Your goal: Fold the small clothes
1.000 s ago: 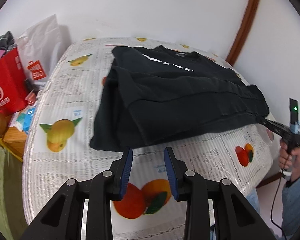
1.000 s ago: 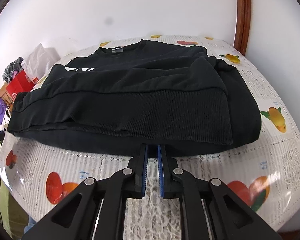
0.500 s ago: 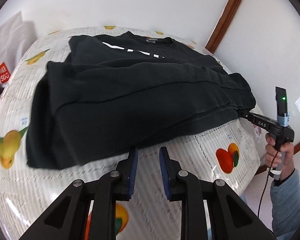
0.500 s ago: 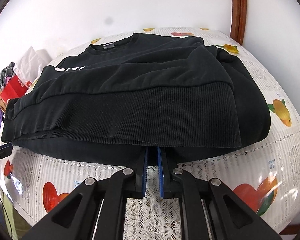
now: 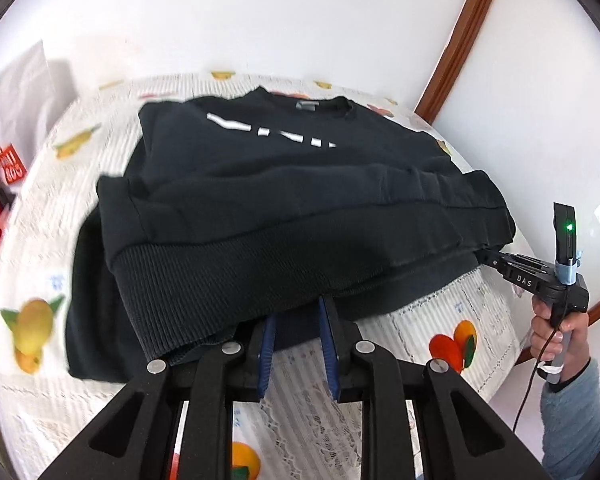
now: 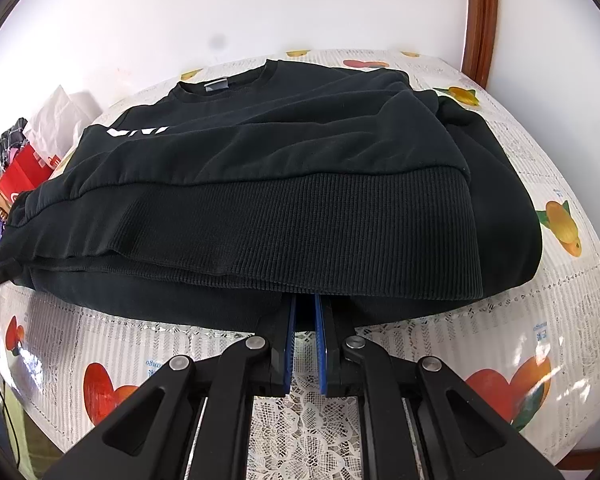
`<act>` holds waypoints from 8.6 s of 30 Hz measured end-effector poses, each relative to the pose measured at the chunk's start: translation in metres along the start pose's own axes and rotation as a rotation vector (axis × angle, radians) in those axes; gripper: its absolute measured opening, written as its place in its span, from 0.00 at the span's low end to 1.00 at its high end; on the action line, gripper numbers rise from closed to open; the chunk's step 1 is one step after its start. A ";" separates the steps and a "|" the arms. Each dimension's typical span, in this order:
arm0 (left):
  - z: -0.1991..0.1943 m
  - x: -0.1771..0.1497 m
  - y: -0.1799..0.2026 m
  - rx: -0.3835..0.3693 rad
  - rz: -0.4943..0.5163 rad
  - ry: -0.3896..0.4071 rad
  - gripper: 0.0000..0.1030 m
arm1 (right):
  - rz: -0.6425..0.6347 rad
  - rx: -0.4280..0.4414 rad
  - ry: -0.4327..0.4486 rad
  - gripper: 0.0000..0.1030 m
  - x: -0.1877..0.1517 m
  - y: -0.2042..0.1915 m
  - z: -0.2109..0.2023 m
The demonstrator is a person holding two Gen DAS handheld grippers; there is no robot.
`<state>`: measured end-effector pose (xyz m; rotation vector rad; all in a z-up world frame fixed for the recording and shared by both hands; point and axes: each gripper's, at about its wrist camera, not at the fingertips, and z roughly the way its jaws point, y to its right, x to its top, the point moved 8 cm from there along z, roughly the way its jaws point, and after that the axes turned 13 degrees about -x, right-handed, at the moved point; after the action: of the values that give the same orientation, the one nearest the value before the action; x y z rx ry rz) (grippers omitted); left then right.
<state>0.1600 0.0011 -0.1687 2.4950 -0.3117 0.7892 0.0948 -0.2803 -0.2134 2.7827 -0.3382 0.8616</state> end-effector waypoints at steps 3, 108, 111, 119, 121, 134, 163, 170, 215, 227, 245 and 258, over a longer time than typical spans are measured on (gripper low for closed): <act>0.000 0.006 0.002 0.034 0.031 0.005 0.20 | -0.009 0.003 -0.010 0.09 0.002 0.000 -0.001; 0.017 0.184 -0.095 0.285 0.012 0.268 0.12 | 0.096 0.091 0.282 0.13 0.213 0.057 0.051; 0.034 0.177 -0.118 0.304 -0.053 0.235 0.12 | 0.110 0.069 0.255 0.13 0.214 0.060 0.064; 0.070 0.155 -0.143 0.338 -0.082 0.130 0.12 | 0.060 -0.060 0.125 0.13 0.202 0.054 0.116; 0.072 0.154 -0.143 0.341 -0.077 0.123 0.13 | 0.058 -0.067 0.110 0.14 0.201 0.054 0.120; 0.056 0.139 -0.137 0.313 -0.100 0.081 0.24 | 0.053 -0.146 0.114 0.24 0.180 0.070 0.089; -0.042 -0.003 -0.125 0.340 -0.151 0.067 0.39 | -0.041 -0.079 0.159 0.29 0.093 -0.054 -0.004; -0.059 -0.032 -0.123 0.312 -0.169 0.062 0.39 | -0.141 -0.004 0.140 0.28 0.063 -0.123 0.004; -0.100 -0.089 -0.159 0.214 -0.241 0.093 0.59 | -0.692 0.165 0.319 0.49 -0.021 -0.394 -0.061; -0.095 -0.088 -0.155 0.242 -0.217 0.084 0.62 | -0.563 0.190 0.271 0.16 0.012 -0.402 -0.043; -0.035 -0.043 -0.093 0.180 -0.112 0.088 0.62 | 0.140 0.206 0.437 0.15 0.108 -0.159 -0.073; 0.045 -0.012 0.022 -0.022 0.054 0.055 0.65 | 0.148 0.146 0.245 0.20 0.062 -0.087 0.000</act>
<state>0.1638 -0.0409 -0.1991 2.4484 -0.3673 0.8694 0.1686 -0.2068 -0.1896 2.7651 -0.4593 1.2957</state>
